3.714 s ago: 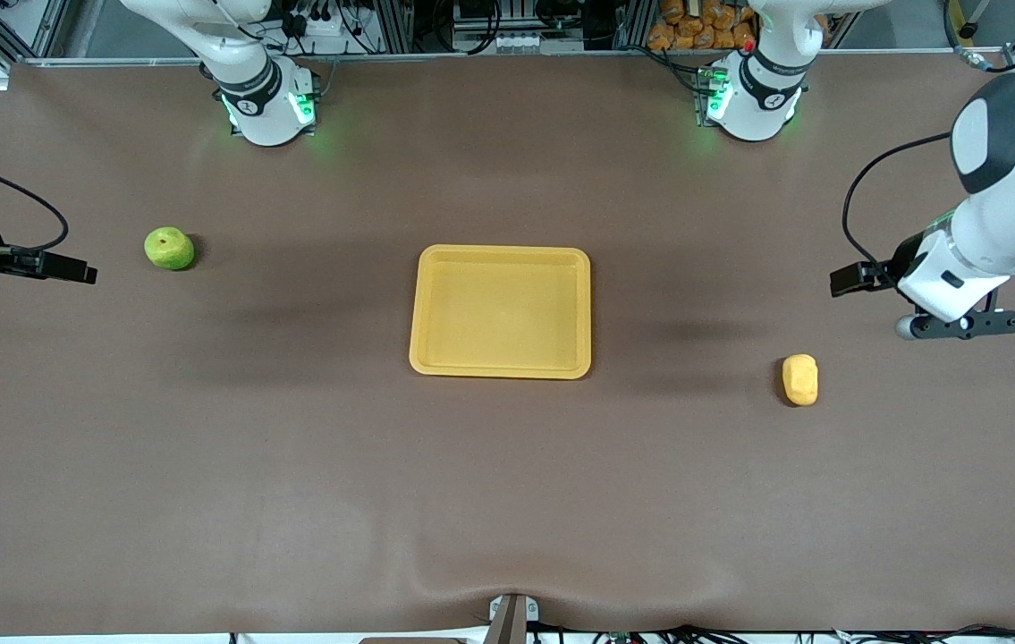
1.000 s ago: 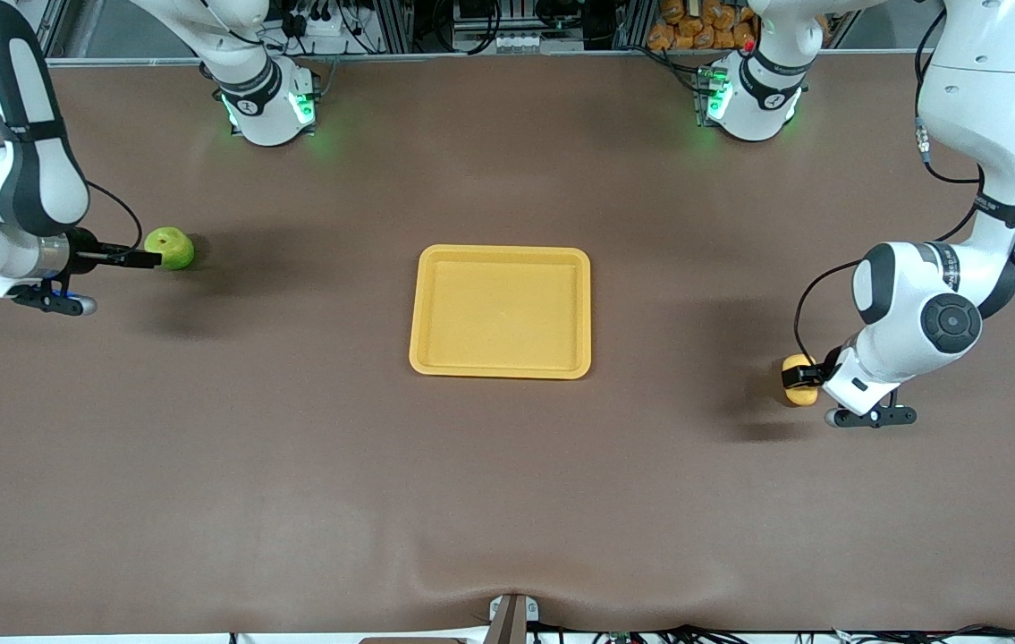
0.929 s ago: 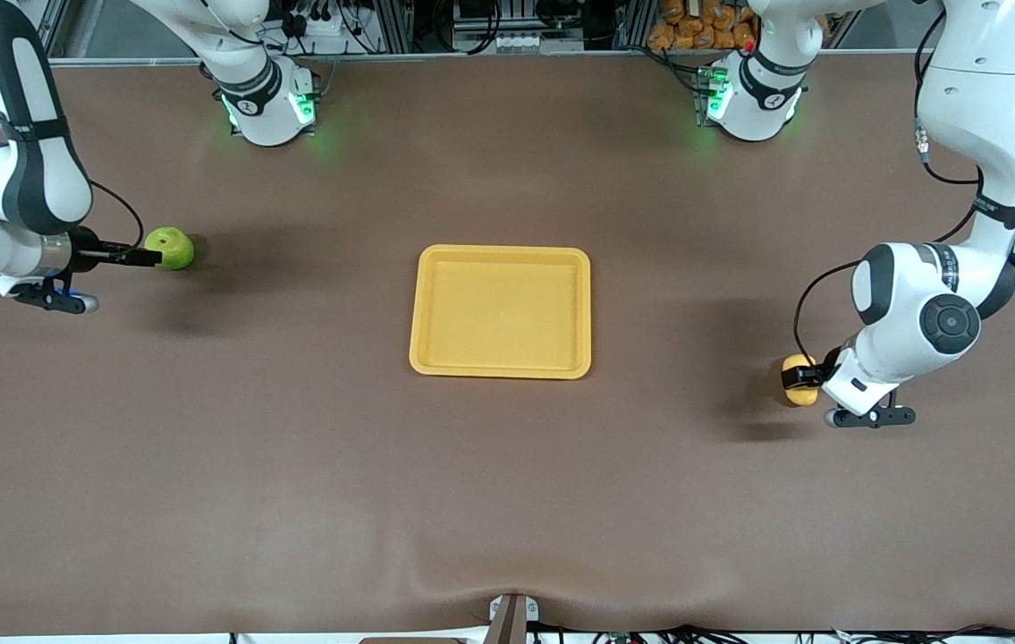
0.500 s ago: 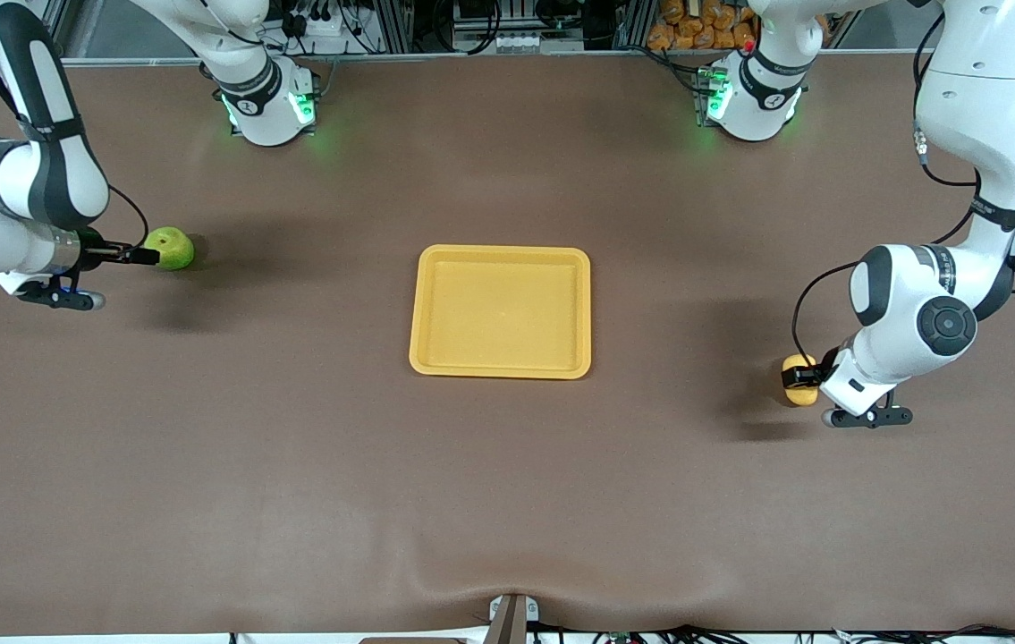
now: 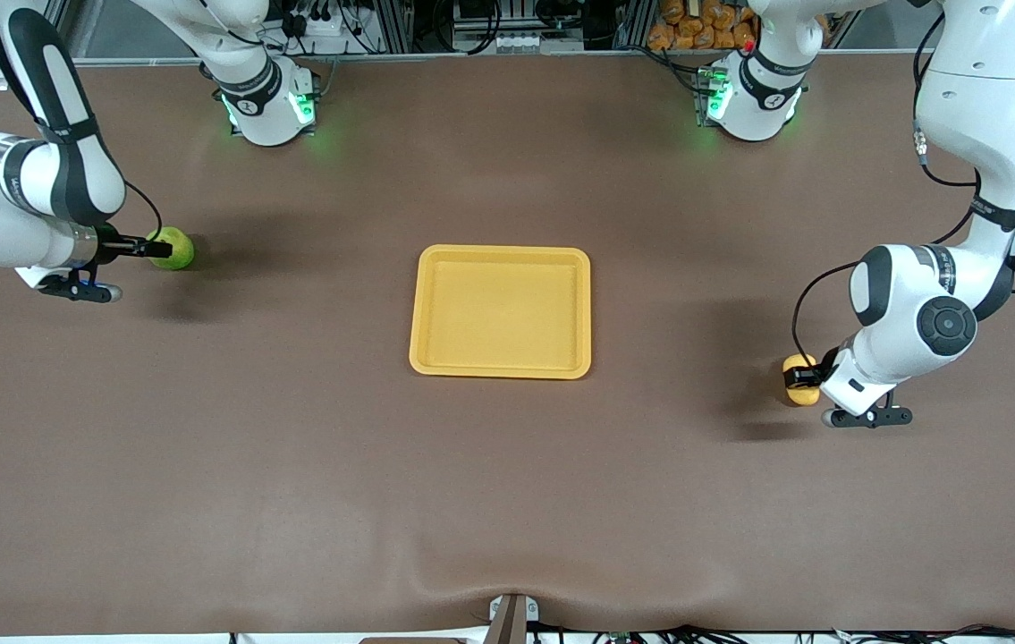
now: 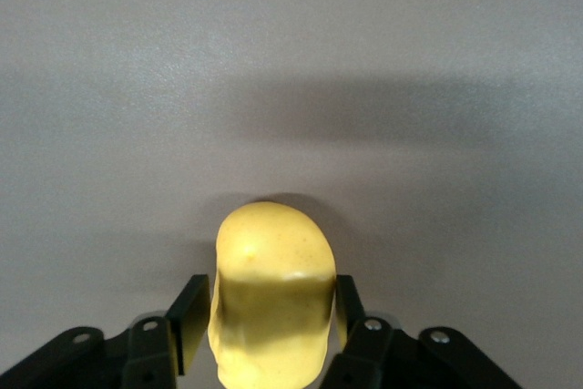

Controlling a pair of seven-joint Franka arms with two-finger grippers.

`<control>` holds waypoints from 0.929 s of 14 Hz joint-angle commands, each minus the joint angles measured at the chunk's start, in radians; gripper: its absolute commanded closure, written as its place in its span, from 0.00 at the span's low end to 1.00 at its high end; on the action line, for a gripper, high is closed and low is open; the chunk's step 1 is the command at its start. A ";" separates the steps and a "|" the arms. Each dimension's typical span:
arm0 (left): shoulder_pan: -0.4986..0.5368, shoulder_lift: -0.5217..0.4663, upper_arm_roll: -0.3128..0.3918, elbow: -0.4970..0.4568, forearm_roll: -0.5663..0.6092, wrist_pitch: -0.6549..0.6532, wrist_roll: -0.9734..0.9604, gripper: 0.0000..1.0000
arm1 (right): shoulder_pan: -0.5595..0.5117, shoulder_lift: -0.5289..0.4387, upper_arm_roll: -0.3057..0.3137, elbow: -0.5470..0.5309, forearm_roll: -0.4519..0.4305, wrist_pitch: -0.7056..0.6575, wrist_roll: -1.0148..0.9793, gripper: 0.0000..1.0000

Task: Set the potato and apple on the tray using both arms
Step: 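Close the left gripper on the potato while the right gripper grasps the apple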

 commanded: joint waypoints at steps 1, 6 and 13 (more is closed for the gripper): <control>0.002 0.019 -0.001 0.011 0.020 0.011 0.000 0.45 | -0.023 0.002 0.011 -0.045 -0.021 0.053 0.006 0.00; -0.001 0.019 -0.003 0.013 0.020 0.009 0.000 0.65 | -0.023 0.040 0.011 -0.047 -0.024 0.076 0.006 0.00; -0.010 -0.004 -0.026 0.013 0.020 -0.008 -0.013 0.72 | -0.042 0.078 0.011 -0.047 -0.056 0.119 0.006 0.00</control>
